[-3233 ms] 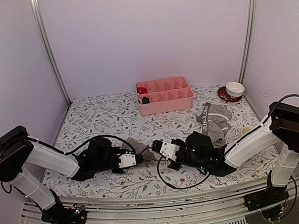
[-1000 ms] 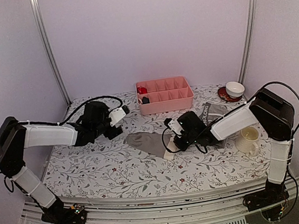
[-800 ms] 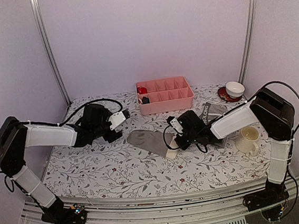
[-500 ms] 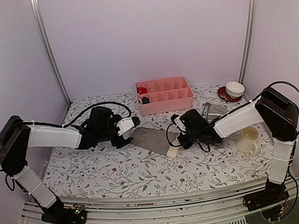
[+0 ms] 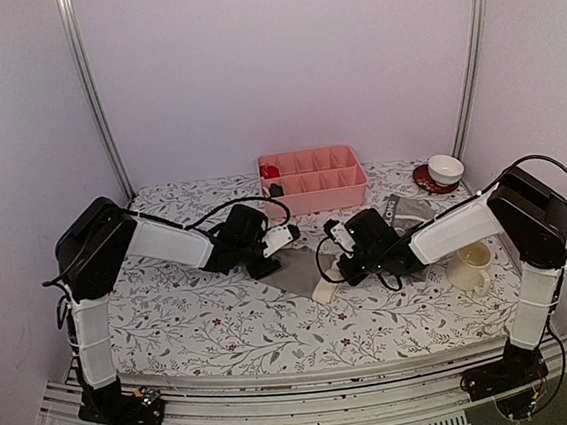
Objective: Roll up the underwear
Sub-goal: Turn over the underwear at the center of the board, then adjust the underwear at the center of the board.
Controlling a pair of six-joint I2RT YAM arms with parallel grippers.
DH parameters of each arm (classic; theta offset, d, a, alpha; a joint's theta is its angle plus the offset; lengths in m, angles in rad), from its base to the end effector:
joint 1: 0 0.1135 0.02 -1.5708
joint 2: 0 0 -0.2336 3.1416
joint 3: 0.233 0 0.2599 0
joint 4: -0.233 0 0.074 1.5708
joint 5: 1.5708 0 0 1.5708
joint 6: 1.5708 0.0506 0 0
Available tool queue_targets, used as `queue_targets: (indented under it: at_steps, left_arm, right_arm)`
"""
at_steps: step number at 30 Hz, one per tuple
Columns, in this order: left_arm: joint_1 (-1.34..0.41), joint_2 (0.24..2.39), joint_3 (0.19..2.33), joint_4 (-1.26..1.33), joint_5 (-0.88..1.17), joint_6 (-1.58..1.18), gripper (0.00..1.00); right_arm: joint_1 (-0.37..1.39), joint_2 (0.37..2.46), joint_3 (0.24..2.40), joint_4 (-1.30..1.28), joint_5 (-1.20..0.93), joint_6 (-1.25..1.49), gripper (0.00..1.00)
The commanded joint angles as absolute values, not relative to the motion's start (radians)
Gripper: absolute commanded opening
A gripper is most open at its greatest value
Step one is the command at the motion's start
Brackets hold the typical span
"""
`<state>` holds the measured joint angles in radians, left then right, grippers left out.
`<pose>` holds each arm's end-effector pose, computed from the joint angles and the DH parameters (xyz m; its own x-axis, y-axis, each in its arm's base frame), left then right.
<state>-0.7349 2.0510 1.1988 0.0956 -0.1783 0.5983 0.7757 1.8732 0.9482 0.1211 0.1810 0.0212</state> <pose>0.3247 -0.2814 0.0849 -0.1030 0.8403 -0.5323 0.7530 0.4155 0.5102 0.2745 0.2565 0.0815 -0.5267 -0.4873 -0.6965 -0.5886 0.8003 -0.1149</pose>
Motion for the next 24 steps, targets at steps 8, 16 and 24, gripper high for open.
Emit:
queue_targets:
  at_steps: [8, 16, 24]
  left_arm:
    - [-0.712, 2.14, 1.201, 0.176, -0.481, 0.647, 0.95]
    - [-0.687, 1.988, 1.237, 0.121, -0.301, 0.662, 0.98]
    - [-0.661, 1.845, 1.164, 0.029, -0.102, 0.783, 0.98]
  right_arm:
    - [0.77, 1.742, 0.872, 0.123, 0.128, 0.053, 0.02]
    - [0.772, 1.74, 0.842, 0.134, 0.12, 0.043, 0.02]
    - [0.772, 1.794, 0.885, 0.097, 0.149, 0.031, 0.02]
